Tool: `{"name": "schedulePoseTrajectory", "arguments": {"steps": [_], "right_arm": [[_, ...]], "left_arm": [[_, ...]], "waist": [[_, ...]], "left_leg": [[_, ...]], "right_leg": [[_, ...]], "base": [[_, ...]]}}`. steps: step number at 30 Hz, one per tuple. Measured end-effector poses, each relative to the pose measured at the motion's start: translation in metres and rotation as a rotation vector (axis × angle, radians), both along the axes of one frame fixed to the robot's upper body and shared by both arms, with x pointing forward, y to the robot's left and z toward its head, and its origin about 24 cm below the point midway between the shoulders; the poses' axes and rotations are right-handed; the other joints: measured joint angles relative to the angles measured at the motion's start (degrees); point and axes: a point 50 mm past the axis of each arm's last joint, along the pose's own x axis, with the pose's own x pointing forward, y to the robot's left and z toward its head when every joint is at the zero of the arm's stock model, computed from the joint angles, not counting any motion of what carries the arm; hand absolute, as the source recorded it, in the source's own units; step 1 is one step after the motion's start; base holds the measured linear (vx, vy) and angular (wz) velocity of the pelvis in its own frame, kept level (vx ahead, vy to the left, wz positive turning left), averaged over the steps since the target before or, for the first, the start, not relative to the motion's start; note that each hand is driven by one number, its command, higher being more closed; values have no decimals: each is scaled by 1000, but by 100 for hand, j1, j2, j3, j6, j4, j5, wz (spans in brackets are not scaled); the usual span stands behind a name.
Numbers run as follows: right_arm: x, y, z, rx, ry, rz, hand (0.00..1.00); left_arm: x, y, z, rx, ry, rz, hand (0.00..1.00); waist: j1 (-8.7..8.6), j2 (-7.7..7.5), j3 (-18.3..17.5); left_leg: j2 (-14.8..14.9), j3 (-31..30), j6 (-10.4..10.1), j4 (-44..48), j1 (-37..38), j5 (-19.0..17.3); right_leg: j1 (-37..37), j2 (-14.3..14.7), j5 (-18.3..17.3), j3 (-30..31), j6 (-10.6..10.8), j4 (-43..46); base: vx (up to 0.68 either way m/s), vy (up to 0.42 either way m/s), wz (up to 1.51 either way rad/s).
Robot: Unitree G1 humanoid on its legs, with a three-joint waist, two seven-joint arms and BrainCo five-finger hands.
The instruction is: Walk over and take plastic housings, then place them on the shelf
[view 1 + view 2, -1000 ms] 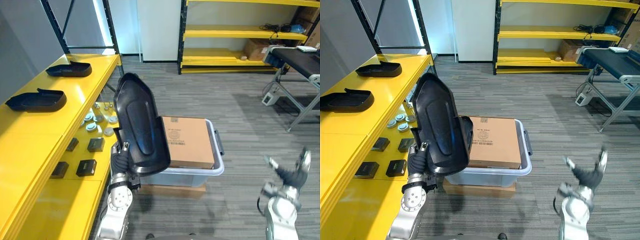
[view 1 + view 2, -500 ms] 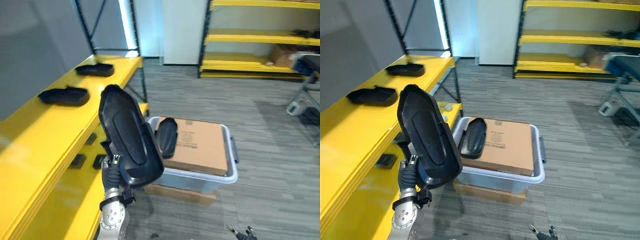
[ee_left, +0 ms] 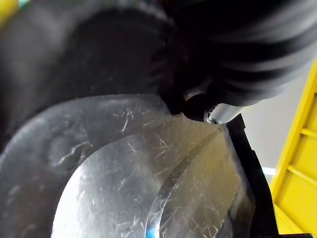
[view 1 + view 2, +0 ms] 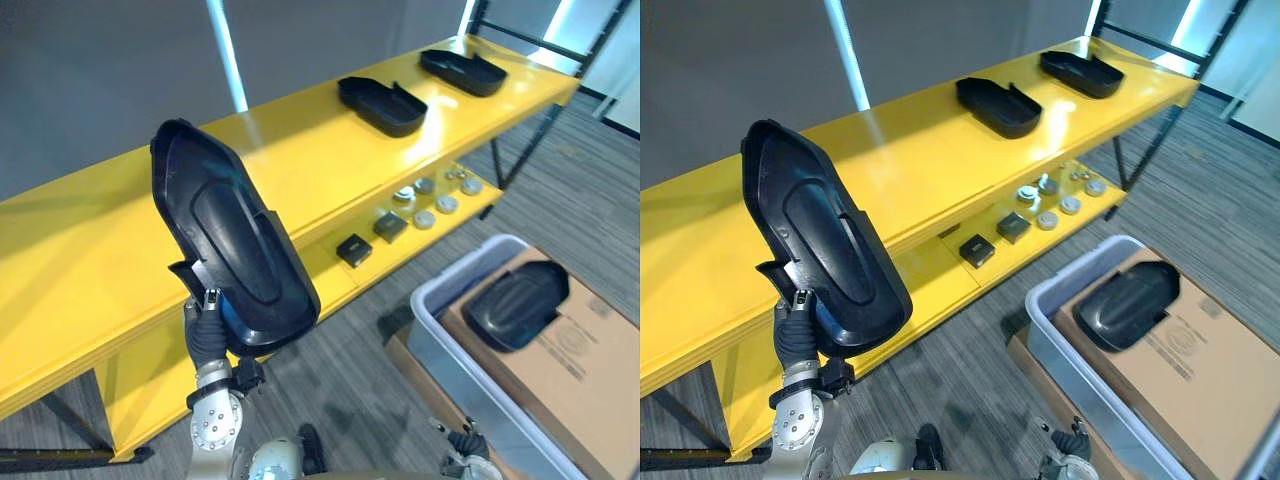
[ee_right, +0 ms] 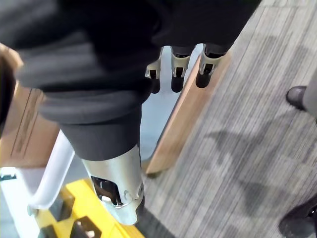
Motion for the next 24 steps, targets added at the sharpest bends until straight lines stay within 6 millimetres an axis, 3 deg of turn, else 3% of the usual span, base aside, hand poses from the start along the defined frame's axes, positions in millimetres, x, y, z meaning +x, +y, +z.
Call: {"name": "schedulePoseTrajectory", "arguments": {"steps": [2,6,7,8,9,11,15,24], "right_arm": [[-1,7,-2,5,15,40,0],[-10,7,-4,3,32,37,0],[-13,8,-4,4,39,35,0],[-19,13,-6,15,51,35,0],[-22,15,-7,20,57,40,0],[-22,10,-5,-3,50,50,0],[-26,11,-6,-6,62,62,0],[-34,13,-8,2,80,59,0]], "left_arm": [[0,-4,-6,2,26,-21,100],[7,-20,-1,-10,-3,-82,100],[11,-23,3,-10,-24,-98,100],[14,-25,7,-9,-43,-108,100],[15,-26,8,-10,-50,-110,100],[15,-32,7,-41,-47,-102,100],[16,-33,7,-43,-46,-111,100],[29,-45,14,-2,-69,-162,100]], "waist": [[-31,-59,-11],[-228,-129,-21],[-206,-134,2],[-164,-340,-58],[-140,-385,-54],[-41,-192,-120],[-6,-154,-152],[11,-296,-275]], "left_leg": [[-33,-185,12,-102,241,34],[-131,-799,-72,27,353,-8],[-185,-998,-174,163,336,-66],[-277,-1117,-285,211,341,-144],[-310,-1181,-325,247,339,-195],[54,-1515,-533,387,293,-362],[527,-1340,-849,-52,422,-105],[579,-1345,-938,-825,770,356]], "right_leg": [[-555,607,-220,917,126,-285],[-1066,1324,-248,2254,235,-984],[-1104,1410,-111,2562,334,-1246],[-1093,1354,333,2661,289,-1482],[-1104,1322,495,2667,392,-1546],[-800,1585,535,2228,213,-1859],[-525,1827,750,1878,-48,-2434],[-101,1963,1140,1778,-153,-3293]], "base": [[196,6,43],[189,-103,104],[143,-228,108],[137,-262,101],[132,-284,93],[132,-270,52],[111,-236,27],[47,-54,5]]}}
